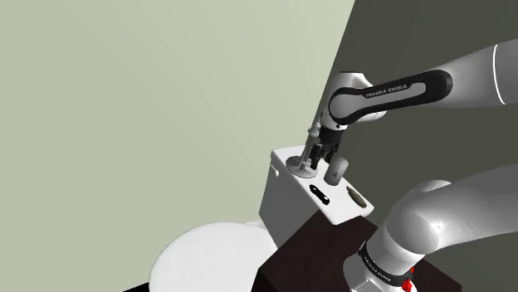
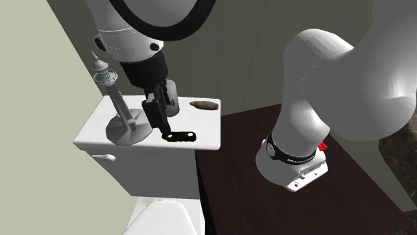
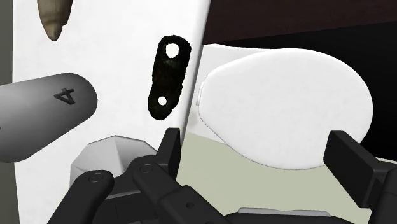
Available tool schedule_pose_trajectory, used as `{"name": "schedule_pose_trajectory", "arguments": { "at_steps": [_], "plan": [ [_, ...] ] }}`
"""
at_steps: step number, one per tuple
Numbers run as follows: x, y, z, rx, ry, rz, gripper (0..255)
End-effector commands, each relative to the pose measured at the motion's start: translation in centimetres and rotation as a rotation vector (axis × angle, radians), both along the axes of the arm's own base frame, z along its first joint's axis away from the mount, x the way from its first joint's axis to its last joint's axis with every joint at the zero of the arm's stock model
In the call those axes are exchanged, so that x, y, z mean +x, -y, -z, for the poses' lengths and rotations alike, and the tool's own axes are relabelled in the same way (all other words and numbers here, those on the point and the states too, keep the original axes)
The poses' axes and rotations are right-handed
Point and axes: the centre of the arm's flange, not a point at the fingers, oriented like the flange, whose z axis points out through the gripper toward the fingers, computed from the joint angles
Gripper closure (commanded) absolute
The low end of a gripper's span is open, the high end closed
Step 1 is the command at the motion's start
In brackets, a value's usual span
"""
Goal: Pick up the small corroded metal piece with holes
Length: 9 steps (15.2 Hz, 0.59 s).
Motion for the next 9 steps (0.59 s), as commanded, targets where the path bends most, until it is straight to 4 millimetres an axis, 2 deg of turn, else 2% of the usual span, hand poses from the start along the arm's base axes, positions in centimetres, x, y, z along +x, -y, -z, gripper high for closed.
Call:
{"name": "schedule_pose_trajectory", "arguments": {
  "at_steps": [1, 9],
  "plan": [
    [-0.3, 1.3, 2.4, 0.003, -0.007, 0.016, 0],
    [-0.8, 6.5, 11.8, 0.019, -0.043, 0.082, 0]
  ]
}}
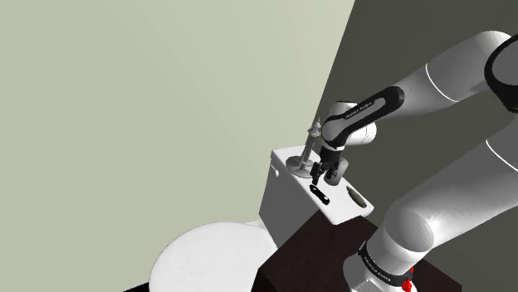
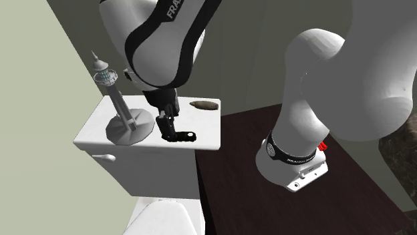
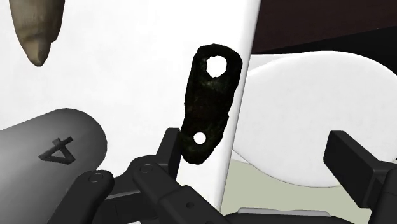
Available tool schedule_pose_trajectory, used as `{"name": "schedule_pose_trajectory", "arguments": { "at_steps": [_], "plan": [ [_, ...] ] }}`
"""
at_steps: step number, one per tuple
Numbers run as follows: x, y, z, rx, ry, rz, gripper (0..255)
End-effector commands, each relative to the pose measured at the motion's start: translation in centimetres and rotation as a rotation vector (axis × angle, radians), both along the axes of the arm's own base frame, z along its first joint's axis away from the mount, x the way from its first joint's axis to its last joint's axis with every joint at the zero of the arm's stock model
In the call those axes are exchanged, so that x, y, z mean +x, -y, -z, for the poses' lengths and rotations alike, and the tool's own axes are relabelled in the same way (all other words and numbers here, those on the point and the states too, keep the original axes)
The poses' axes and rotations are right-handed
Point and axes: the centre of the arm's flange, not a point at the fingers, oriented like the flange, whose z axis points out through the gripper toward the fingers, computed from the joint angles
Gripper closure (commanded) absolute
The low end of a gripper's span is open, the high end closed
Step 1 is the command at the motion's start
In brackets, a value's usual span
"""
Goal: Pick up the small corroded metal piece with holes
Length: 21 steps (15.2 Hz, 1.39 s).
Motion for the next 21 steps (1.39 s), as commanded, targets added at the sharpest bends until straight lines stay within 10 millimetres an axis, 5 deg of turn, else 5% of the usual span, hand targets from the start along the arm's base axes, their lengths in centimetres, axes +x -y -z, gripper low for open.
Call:
{"name": "schedule_pose_trajectory", "arguments": {
  "at_steps": [1, 12, 13, 21],
  "plan": [
    [-0.2, 1.3, 2.5, 0.002, -0.008, 0.017, 0],
    [-0.4, 2.3, 8.5, 0.005, -0.016, 0.030, 0],
    [-0.3, 2.3, 8.4, 0.005, -0.016, 0.030, 255],
    [-0.4, 2.5, 8.5, 0.005, -0.016, 0.030, 255]
  ]
}}
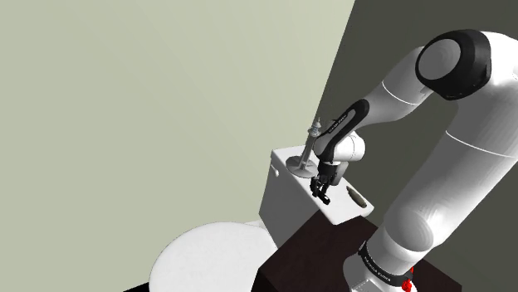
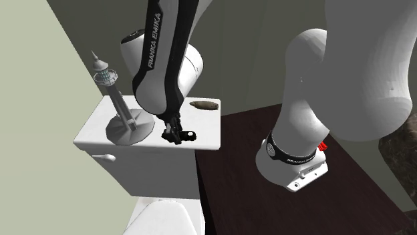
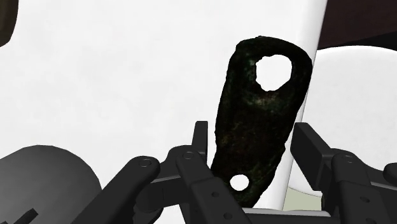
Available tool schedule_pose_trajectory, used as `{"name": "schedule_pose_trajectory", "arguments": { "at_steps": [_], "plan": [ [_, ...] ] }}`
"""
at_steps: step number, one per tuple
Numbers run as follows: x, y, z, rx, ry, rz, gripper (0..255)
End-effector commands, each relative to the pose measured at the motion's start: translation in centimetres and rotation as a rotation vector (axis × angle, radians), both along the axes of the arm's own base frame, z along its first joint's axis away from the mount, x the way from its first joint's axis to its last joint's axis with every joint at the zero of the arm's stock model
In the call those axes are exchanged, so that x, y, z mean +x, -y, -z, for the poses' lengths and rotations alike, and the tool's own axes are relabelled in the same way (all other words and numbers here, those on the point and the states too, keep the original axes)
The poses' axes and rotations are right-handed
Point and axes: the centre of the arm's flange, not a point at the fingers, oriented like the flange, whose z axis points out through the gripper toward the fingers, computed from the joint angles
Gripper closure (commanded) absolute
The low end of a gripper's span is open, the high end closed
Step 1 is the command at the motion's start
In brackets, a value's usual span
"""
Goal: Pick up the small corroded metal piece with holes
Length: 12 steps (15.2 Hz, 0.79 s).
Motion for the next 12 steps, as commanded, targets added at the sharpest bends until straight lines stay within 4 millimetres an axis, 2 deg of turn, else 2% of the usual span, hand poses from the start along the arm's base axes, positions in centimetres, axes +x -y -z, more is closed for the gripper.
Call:
{"name": "schedule_pose_trajectory", "arguments": {
  "at_steps": [1, 12],
  "plan": [
    [0.0, -0.5, 0.3, 0.000, -0.006, -0.012, 255],
    [0.0, -0.5, -5.5, 0.000, -0.006, -0.012, 255]
  ]
}}
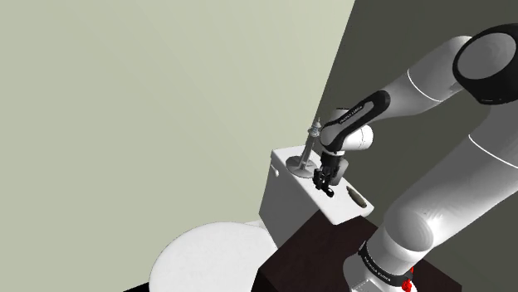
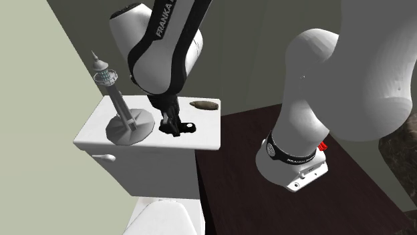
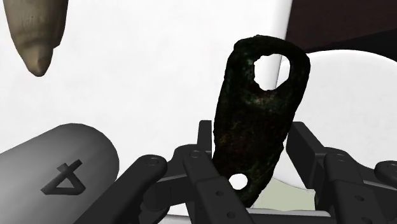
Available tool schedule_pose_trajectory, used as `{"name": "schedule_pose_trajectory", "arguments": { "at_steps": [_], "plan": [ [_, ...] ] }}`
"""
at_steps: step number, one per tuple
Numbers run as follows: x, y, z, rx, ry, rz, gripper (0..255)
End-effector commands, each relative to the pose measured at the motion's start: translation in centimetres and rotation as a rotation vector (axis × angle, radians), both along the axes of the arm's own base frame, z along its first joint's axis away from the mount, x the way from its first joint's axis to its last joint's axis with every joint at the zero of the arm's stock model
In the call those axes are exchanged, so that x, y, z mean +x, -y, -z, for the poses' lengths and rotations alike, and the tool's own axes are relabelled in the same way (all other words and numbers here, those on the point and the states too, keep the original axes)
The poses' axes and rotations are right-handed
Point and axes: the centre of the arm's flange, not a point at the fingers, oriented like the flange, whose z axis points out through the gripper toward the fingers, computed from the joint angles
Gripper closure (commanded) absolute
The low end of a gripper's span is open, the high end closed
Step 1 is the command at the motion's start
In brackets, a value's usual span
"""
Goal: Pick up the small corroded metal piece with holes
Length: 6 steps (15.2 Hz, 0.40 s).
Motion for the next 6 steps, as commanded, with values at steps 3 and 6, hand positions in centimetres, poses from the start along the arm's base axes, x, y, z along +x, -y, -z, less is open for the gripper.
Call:
{"name": "schedule_pose_trajectory", "arguments": {
  "at_steps": [3, 6],
  "plan": [
    [-0.1, 0.0, -2.1, 0.000, -0.001, 0.000, 255],
    [-0.1, 0.0, -2.7, 0.000, -0.001, 0.000, 255]
  ]
}}
